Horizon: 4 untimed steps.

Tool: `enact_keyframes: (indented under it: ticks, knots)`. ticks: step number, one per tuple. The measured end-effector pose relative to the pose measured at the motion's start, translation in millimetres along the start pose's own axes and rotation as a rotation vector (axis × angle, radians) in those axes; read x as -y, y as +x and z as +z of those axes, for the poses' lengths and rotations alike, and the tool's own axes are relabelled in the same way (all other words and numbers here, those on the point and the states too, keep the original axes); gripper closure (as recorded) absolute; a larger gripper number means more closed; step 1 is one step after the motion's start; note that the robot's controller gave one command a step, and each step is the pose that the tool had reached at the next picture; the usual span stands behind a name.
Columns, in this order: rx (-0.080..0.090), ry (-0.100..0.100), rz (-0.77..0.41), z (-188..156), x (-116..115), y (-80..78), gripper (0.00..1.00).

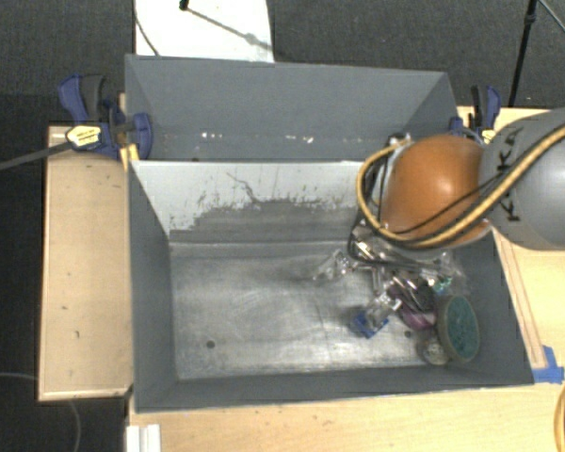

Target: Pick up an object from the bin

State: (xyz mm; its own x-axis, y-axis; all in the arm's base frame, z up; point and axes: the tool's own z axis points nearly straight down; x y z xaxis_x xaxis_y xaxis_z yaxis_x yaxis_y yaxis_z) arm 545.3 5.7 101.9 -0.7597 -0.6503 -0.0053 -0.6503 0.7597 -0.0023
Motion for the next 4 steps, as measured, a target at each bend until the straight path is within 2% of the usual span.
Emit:
enact_keyframes:
  ticks: [1, 2, 3, 4]
  knots:
    - [0.016, 0.006, -0.093, 18, 33, 85.1, 0.00]
    - [0.017, -0.018, 0.051, 19, 61, 98.9, 0.00]
    - [-0.020, -0.026, 0.056, 19, 64, 111.1, 1.00]
    - [0.001, 0.005, -0.123, -119, 60, 112.5, 1.00]
